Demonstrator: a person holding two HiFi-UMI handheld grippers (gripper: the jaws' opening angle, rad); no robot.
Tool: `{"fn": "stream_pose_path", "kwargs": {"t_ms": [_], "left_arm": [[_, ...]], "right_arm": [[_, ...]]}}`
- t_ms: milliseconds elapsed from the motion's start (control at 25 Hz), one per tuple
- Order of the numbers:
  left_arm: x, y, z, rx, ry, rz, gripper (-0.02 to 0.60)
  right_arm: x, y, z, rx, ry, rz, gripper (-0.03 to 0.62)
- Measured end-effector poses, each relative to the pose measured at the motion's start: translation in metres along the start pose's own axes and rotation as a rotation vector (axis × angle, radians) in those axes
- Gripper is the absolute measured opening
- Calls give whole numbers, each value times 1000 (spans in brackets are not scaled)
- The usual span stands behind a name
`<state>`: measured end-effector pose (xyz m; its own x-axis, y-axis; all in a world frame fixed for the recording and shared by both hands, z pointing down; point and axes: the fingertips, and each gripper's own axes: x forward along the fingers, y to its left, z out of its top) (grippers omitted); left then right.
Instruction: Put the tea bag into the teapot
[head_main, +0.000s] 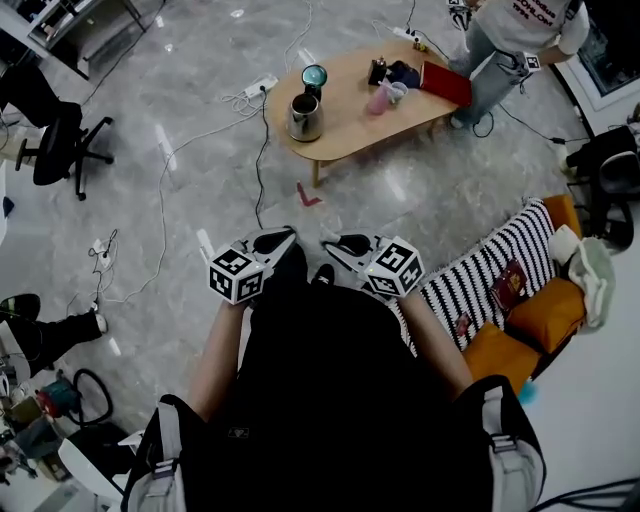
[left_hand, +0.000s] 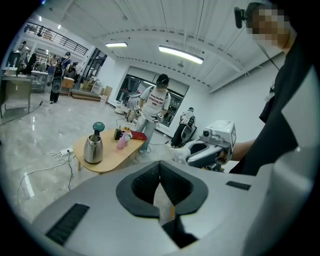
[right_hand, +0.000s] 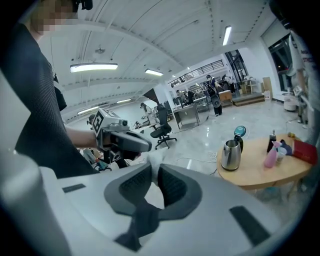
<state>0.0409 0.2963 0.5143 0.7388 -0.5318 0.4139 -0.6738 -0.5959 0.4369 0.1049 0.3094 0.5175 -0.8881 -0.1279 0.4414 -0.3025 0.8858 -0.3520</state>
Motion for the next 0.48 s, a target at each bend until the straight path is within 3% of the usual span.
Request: {"fn": "stream_pose_path", "kwargs": {"t_ms": [480], "left_arm": [[25,46,12,-23,41,-24,11]], "right_arm": [[22,-41,3,42,25,-14,48]]}}
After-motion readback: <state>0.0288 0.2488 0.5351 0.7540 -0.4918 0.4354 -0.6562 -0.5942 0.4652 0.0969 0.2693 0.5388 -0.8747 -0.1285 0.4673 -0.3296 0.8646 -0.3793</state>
